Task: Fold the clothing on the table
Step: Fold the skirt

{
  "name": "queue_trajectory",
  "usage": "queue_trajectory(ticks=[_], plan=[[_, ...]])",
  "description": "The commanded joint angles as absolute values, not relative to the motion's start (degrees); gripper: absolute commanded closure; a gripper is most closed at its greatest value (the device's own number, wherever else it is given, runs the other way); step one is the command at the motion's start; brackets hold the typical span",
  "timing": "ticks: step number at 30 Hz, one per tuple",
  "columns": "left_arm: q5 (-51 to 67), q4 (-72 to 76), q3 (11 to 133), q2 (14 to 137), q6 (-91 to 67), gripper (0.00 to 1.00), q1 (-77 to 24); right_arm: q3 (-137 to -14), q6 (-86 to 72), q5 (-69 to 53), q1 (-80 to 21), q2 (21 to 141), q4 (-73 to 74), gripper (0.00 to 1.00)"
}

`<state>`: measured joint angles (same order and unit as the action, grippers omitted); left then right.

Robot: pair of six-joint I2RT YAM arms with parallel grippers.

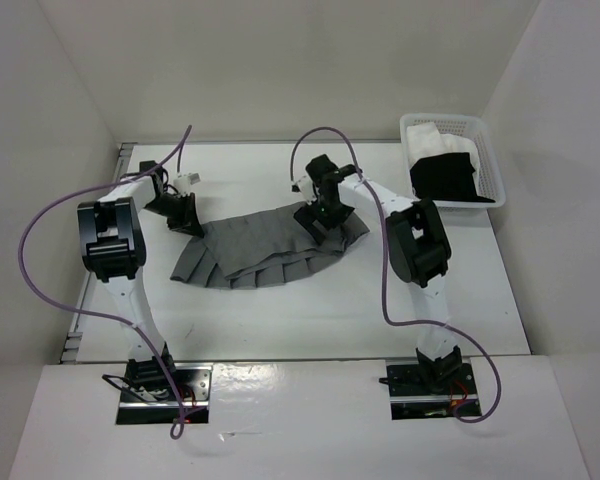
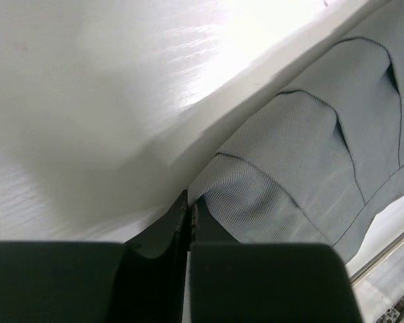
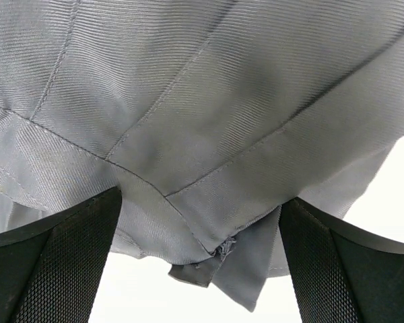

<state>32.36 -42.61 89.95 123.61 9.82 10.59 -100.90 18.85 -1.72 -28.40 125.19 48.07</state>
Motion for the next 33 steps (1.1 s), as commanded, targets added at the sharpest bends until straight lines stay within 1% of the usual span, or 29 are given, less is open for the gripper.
queue_trajectory(ticks=[1,4,5,9,11,16,22,26,33], plan=[[28.56,-39.29,88.42,121.65,8.70,0.98,10.99,-100.20,18.02,0.79,-27.51,120.24,43.24,0.01],[28.04,-39.29,88.42,121.64,8.70,0.98,10.99,-105.19,19.15,-1.83,-27.51,117.78,45.08,0.01],[28.04,-39.81,88.42,121.64,9.31,0.98,10.99,-108.77,19.16,-4.19,-26.73,117.08,47.09,0.01],[28.04,-40.34,88.42,121.64,10.37,0.98,10.99,-116.17,20.65,-10.70,-23.21,116.55,52.20,0.01],[29.09,-40.34,88.42,121.64,10.37,0.98,10.99,-116.19,21.27,-13.17,-20.14,116.54,52.73,0.01],[30.85,-40.96,88.42,121.11,12.21,0.98,10.99,-114.87,23.20,-25.73,-11.45,119.17,56.33,0.01],[34.62,-43.50,87.28,120.50,15.46,0.97,10.46,-112.06,28.03,-39.34,-5.63,121.19,61.08,0.01],[35.68,-44.03,86.75,119.97,16.79,0.97,10.46,-109.17,31.81,-43.75,-3.79,123.39,64.86,0.01],[36.91,-45.26,86.22,119.44,18.45,0.97,10.46,-104.77,33.57,-44.47,-3.78,124.63,64.86,0.01]])
